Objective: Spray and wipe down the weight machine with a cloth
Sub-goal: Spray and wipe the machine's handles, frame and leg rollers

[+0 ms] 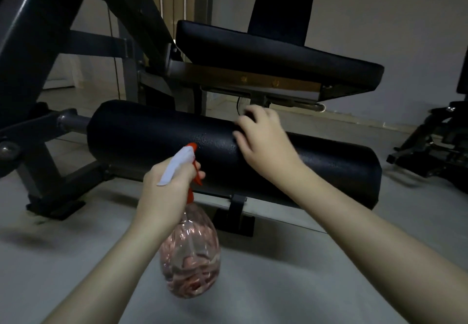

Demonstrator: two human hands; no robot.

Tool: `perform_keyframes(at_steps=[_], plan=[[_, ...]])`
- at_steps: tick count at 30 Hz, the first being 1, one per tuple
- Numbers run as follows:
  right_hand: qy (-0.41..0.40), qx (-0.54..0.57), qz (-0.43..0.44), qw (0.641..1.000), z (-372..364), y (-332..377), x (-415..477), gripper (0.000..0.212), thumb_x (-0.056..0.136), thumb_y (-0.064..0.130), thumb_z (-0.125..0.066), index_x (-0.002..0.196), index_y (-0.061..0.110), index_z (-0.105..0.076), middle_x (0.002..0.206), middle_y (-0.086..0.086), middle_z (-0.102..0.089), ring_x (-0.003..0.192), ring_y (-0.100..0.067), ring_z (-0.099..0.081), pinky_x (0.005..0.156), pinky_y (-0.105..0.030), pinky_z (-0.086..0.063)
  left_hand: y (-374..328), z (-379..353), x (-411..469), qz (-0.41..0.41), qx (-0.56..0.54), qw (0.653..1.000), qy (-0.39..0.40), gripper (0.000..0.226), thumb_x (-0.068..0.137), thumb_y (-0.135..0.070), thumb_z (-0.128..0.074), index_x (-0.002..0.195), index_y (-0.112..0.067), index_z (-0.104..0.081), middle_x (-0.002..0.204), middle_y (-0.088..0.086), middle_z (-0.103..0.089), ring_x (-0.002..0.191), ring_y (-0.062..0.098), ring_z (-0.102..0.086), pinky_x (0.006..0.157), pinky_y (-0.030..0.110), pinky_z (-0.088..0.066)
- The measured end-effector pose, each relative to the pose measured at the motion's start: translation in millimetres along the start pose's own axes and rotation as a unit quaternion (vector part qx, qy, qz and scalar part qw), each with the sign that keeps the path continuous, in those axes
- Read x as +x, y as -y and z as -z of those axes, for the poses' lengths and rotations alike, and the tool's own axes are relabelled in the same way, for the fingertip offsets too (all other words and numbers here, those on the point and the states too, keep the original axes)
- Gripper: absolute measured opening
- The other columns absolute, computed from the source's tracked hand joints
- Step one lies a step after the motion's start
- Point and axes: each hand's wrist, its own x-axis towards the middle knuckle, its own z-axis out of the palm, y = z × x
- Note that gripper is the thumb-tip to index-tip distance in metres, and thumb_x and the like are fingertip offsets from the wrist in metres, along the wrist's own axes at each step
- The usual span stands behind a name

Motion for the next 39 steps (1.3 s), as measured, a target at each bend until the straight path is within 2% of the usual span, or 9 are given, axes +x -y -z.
perform_keyframes(at_steps=[4, 7, 9, 14, 18, 21, 29, 33, 39], plan=[[0.064, 0.0, 0.037, 0.997, 6, 3, 9, 0.036, 0.095, 0.028, -0.049, 0.127, 0.012, -0.053, 0.14, -0.012, -0.04, 0.127, -0.033, -0.035, 0.103, -0.04, -0.034, 6, -1, 6, -0.005, -0.023, 0.999, -0.039, 0.027, 0.079, -0.043, -0.051, 0.058, -0.052, -0.066, 0.079, 0.0, -0.071, 0.094, 0.028, -0.067, 0.071, 0.031, -0.046], [0.09, -0.01, 0.051, 0.995, 30, -20, -20, 0.032, 0.09, 0.025, -0.056, 0.117, 0.01, -0.057, 0.131, -0.012, -0.045, 0.121, -0.034, -0.041, 0.095, -0.043, -0.044, 4, -2, 8, 0.002, -0.04, 0.998, -0.054, 0.036, 0.094, -0.032, -0.054, 0.062, -0.042, -0.066, 0.077, -0.005, -0.068, 0.098, 0.033, -0.066, 0.073, 0.032, -0.046], [0.081, -0.022, 0.044, 0.996, 40, -30, -45, 0.029, 0.084, 0.022, -0.058, 0.109, 0.007, -0.059, 0.127, -0.015, -0.049, 0.118, -0.037, -0.043, 0.09, -0.048, -0.047, -1, 0, 7, 0.01, -0.043, 0.998, -0.054, 0.034, 0.092, -0.033, -0.054, 0.06, -0.04, -0.064, 0.071, -0.008, -0.066, 0.099, 0.035, -0.065, 0.074, 0.033, -0.046], [0.023, -0.044, 0.038, 0.998, 30, -21, -71, 0.034, 0.083, 0.018, -0.051, 0.112, 0.005, -0.059, 0.13, -0.02, -0.047, 0.123, -0.038, -0.037, 0.102, -0.046, -0.036, -5, 2, 8, 0.019, -0.041, 0.998, -0.042, 0.047, 0.095, -0.029, -0.051, 0.055, -0.049, -0.067, 0.061, -0.015, -0.068, 0.097, 0.035, -0.066, 0.08, 0.037, -0.048], [0.002, -0.032, 0.047, 0.998, 5, 10, -41, 0.043, 0.081, 0.013, -0.06, 0.123, 0.003, -0.055, 0.13, -0.022, -0.048, 0.122, -0.041, -0.041, 0.104, -0.047, -0.036, -6, 2, 6, 0.015, -0.045, 0.998, -0.05, 0.037, 0.087, -0.036, -0.052, 0.055, -0.048, -0.066, 0.064, -0.01, -0.068, 0.096, 0.032, -0.067, 0.084, 0.038, -0.05], [0.023, -0.034, 0.074, 0.996, -6, 29, -11, 0.053, 0.081, 0.016, -0.062, 0.129, 0.0, -0.048, 0.132, -0.023, -0.047, 0.118, -0.039, -0.044, 0.101, -0.047, -0.04, -6, -1, 3, 0.014, -0.046, 0.997, -0.06, 0.046, 0.095, -0.03, -0.05, 0.054, -0.045, -0.065, 0.074, -0.007, -0.066, 0.097, 0.03, -0.067, 0.087, 0.039, -0.049], [0.047, -0.041, 0.122, 0.991, 5, 0, -40, 0.039, 0.079, 0.023, -0.055, 0.113, 0.004, -0.056, 0.125, -0.023, -0.051, 0.112, -0.041, -0.047, 0.088, -0.047, -0.047, 0, 6, 7, 0.027, -0.063, 0.996, -0.058, 0.036, 0.096, -0.024, -0.05, 0.064, -0.035, -0.064, 0.069, -0.006, -0.068, 0.081, 0.017, -0.066, 0.07, 0.027, -0.046], [0.027, -0.009, 0.043, 0.999, 1, 7, -11, 0.035, 0.083, 0.025, -0.055, 0.114, 0.006, -0.056, 0.12, -0.02, -0.051, 0.105, -0.039, -0.05, 0.08, -0.045, -0.05, 2, 12, 7, 0.034, -0.038, 0.998, -0.046, 0.049, 0.096, -0.027, -0.051, 0.059, -0.053, -0.068, 0.068, -0.011, -0.071, 0.091, 0.021, -0.068, 0.083, 0.037, -0.051], [0.061, 0.029, -0.04, 0.997, 3, -2, 25, 0.038, 0.092, 0.032, -0.049, 0.126, 0.014, -0.047, 0.126, -0.011, -0.047, 0.112, -0.033, -0.048, 0.09, -0.04, -0.042, -8, 29, 14, 0.026, -0.026, 0.996, -0.077, 0.051, 0.097, -0.028, -0.05, 0.058, -0.055, -0.066, 0.068, -0.016, -0.071, 0.096, 0.026, -0.067, 0.097, 0.047, -0.048]])
